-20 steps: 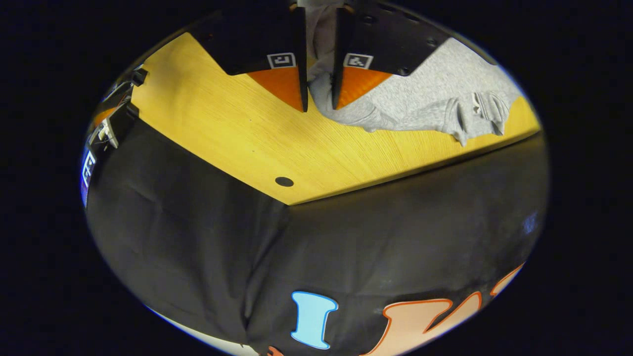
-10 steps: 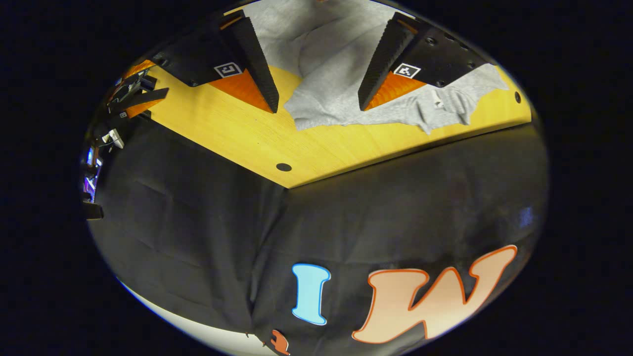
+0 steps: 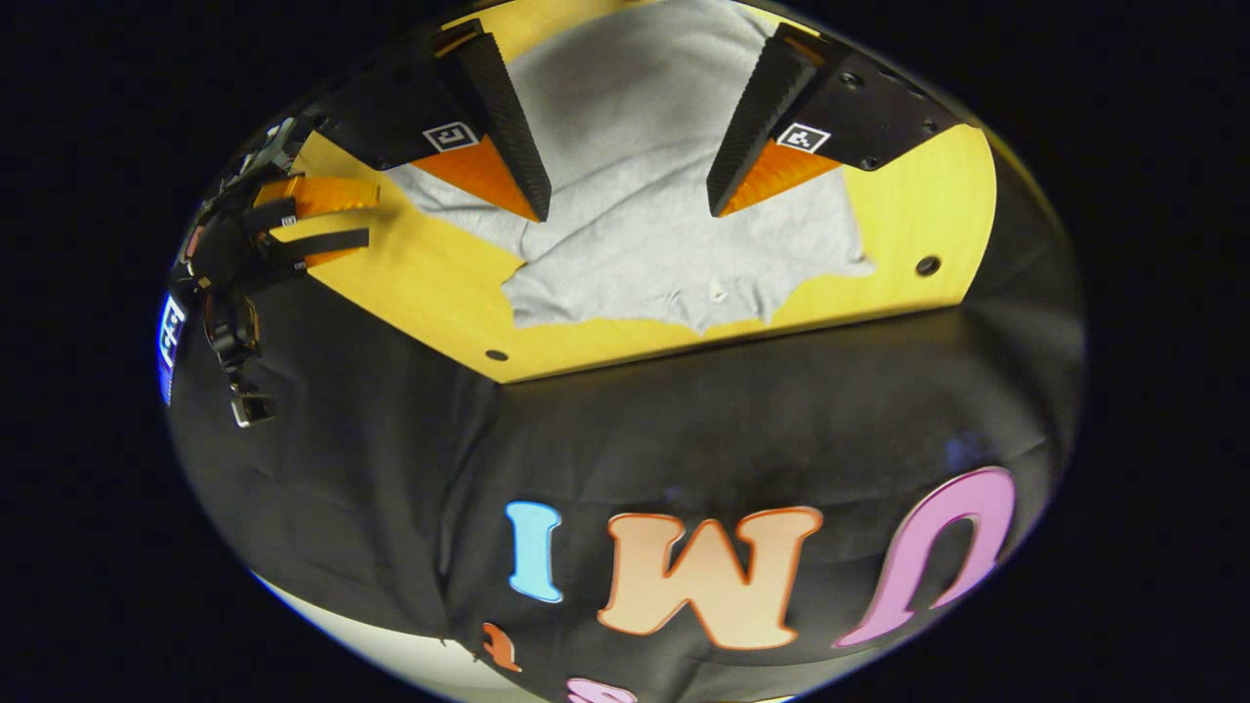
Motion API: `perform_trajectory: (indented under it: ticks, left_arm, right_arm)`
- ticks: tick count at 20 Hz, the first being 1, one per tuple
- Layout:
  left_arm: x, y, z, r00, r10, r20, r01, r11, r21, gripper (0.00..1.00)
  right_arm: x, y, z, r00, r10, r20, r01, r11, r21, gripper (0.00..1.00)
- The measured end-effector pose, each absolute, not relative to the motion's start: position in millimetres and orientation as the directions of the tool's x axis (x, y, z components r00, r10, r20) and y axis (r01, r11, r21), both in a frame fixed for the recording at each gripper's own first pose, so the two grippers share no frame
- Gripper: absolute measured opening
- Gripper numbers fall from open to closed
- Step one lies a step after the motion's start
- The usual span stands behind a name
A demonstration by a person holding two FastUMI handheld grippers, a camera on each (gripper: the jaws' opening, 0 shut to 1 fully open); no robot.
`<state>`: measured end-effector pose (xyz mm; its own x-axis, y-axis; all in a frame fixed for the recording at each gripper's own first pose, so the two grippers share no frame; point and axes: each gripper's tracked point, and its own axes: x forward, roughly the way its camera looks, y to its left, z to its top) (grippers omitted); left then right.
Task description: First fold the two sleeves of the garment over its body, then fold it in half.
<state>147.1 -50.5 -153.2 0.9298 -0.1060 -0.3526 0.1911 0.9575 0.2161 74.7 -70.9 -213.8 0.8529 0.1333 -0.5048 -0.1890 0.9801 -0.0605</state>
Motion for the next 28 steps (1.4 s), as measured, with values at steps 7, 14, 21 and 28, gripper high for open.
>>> perform_trajectory:
  ticks: [7, 14, 21, 28]
  left_arm:
    - [69, 26, -217, 0.901, 0.069, -0.428, 0.016, 0.981, 0.193, 0.94]
    - [40, 54, -267, 0.87, 0.136, -0.475, -0.037, 0.977, 0.212, 0.96]
    - [42, 62, -286, 0.874, 0.173, -0.455, -0.069, 0.969, 0.236, 1.0]
    - [48, 52, -288, 0.891, 0.123, -0.437, -0.022, 0.973, 0.229, 0.75]
  right_arm:
    - [71, -67, -259, 0.821, 0.127, -0.556, -0.227, 0.967, -0.115, 0.99]
    - [66, -75, -293, 0.803, 0.081, -0.591, -0.2, 0.97, -0.139, 0.99]
    - [65, -70, -298, 0.818, 0.073, -0.57, -0.21, 0.962, -0.177, 0.98]
    - [63, -57, -303, 0.816, 0.108, -0.569, -0.232, 0.961, -0.151, 0.67]
